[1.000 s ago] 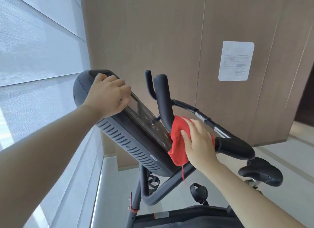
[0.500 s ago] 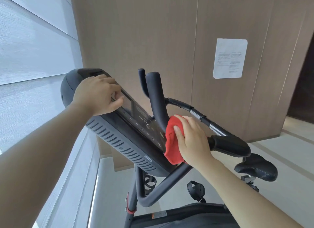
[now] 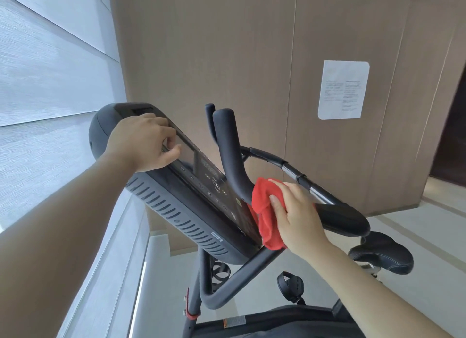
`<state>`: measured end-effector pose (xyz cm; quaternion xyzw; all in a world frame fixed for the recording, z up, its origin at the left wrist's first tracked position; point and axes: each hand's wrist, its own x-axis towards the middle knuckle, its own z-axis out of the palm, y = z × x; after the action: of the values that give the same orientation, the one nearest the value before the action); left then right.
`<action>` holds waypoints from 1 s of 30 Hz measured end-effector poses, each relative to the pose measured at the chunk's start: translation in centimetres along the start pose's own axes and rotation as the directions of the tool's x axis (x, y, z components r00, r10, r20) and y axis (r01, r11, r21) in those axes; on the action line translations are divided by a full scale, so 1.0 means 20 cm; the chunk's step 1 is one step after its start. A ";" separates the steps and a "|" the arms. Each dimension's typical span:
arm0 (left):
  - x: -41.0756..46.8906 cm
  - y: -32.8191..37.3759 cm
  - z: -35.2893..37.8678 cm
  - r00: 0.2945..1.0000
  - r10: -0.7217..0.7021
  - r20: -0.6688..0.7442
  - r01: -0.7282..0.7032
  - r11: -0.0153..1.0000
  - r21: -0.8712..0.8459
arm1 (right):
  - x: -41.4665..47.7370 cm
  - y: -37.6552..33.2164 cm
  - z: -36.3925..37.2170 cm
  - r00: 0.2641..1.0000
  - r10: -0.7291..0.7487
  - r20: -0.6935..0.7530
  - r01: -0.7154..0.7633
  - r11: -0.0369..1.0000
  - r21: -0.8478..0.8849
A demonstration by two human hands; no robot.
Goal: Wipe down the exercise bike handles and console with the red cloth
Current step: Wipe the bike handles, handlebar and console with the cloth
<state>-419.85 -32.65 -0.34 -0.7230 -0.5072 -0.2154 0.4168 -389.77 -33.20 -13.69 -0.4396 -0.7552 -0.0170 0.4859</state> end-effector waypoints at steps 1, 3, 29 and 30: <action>0.00 0.00 0.00 1.000 -0.008 0.002 0.008 1.000 -0.004 | -0.01 0.00 0.02 0.999 -0.031 0.008 0.031 0.999 -0.026; 0.00 0.00 0.00 1.000 -0.021 0.003 0.021 1.000 -0.006 | -0.04 0.03 0.01 0.999 -0.047 0.020 0.047 0.998 -0.037; -0.05 0.04 0.03 0.998 -0.005 -0.069 0.009 0.998 0.058 | 0.14 -0.02 -0.11 0.977 0.179 -0.117 -0.135 0.941 0.311; -0.05 0.04 0.03 0.998 0.000 -0.061 0.003 0.998 0.057 | 0.15 -0.06 -0.09 0.983 0.157 -0.099 -0.122 0.948 0.293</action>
<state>-419.61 -32.78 -1.61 -0.7035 -0.5008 -0.2229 0.4523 -389.72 -32.73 -10.00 -0.4154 -0.6858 0.0999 0.5892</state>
